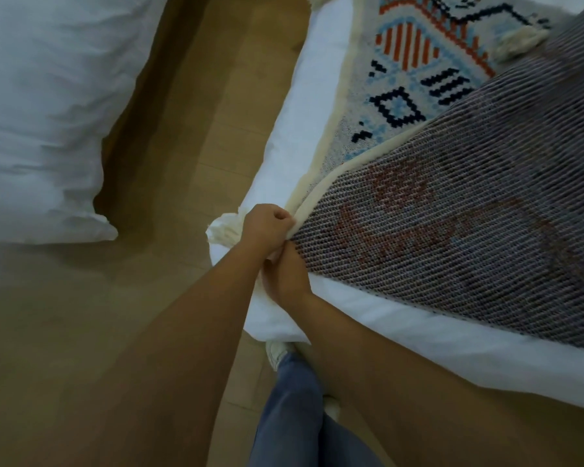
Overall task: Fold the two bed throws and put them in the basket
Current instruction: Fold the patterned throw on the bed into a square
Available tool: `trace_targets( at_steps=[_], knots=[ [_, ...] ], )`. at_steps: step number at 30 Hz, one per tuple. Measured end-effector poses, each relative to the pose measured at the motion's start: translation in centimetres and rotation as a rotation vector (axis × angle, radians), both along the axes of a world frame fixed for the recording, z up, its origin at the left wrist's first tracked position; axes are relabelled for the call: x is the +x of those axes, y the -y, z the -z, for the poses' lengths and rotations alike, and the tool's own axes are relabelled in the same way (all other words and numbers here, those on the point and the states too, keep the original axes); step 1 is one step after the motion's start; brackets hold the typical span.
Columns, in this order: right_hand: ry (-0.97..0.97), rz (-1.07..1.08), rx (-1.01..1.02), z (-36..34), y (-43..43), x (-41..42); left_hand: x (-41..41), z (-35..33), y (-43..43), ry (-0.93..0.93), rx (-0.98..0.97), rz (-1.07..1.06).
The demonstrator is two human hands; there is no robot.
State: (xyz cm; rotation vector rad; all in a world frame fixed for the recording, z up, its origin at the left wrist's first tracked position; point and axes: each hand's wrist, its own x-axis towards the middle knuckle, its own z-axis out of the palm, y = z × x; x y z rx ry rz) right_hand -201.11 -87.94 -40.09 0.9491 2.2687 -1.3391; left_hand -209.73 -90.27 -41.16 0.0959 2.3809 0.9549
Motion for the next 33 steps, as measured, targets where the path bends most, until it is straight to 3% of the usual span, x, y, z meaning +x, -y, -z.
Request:
trace_targets(
  at_steps=[9,14,25,33],
  knots=[
    [-0.043,0.028,-0.019,-2.8,-2.2,0.0,-0.6,-3.6,0.3,-0.036,0.070,-0.012],
    [-0.007,0.181,0.037,-4.0,-4.6,-4.6,-5.2,-4.6,-1.1,-0.021,0.071,0.112],
    [-0.006,0.545,0.093,-3.4,-11.6,-13.5,-17.4,-5.3,-10.2,-0.073,-0.025,0.673],
    [-0.125,0.727,0.109,-2.4,-20.0,-15.6,-17.6,-5.6,-24.4,-0.105,0.013,0.957]
  ],
)
